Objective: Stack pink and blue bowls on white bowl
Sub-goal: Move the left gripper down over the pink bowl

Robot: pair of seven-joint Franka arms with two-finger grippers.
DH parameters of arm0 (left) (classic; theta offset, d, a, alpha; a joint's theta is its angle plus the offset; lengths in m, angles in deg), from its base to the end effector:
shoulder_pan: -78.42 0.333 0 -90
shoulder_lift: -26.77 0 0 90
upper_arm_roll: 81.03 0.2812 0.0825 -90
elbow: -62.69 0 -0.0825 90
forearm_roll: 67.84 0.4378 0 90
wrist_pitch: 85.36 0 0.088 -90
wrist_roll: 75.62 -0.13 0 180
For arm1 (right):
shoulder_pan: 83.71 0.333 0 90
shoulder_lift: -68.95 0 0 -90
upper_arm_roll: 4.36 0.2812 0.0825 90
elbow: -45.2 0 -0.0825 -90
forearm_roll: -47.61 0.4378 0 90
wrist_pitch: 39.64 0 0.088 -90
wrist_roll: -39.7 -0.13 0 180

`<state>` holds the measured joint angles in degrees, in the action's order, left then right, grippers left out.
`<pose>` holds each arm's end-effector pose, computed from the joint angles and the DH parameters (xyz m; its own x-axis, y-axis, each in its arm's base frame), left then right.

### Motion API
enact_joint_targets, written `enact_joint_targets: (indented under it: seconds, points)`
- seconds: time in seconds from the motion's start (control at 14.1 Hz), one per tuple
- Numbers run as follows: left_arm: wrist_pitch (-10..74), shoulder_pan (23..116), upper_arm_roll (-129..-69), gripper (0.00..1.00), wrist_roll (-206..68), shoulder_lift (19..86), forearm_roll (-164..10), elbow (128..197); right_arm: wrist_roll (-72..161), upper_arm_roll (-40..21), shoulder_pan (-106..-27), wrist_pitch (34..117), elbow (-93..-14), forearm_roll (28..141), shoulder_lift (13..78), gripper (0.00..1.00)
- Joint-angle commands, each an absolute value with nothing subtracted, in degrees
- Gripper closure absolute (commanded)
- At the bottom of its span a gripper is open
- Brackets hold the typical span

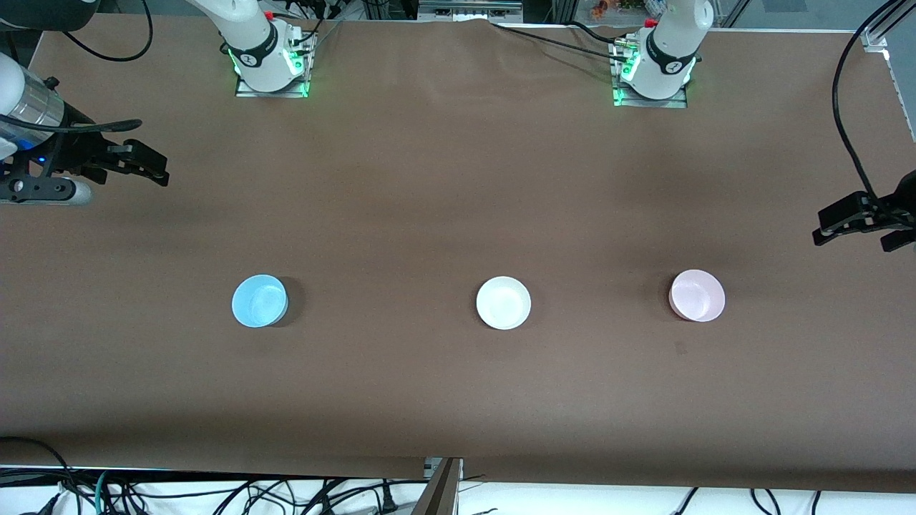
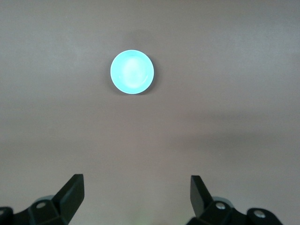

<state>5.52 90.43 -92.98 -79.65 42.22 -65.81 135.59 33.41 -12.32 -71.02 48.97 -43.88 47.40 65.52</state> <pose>0.6819 0.0225 0.5544 0.9969 -0.0597 0.0509 -0.0606 -0.9980 0.0162 0.6168 0.0524 0.5367 0.9975 -0.0278 -0.0657 -0.0266 -0.9995 0.0193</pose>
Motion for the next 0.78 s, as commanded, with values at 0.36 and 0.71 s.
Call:
enact_joint_targets:
  seconds: [0.36,0.71]
  points:
    - [12.18,93.34,-92.19,0.0,-79.39,50.84,-65.91,135.99,33.9,-11.83,-71.23,49.22,-42.86,48.05,65.7,0.0]
    - [19.83,97.39,-92.11,0.0,-80.19,60.6,-65.12,138.7,33.99,-11.83,-71.23,49.57,-42.86,47.96,65.53,0.0]
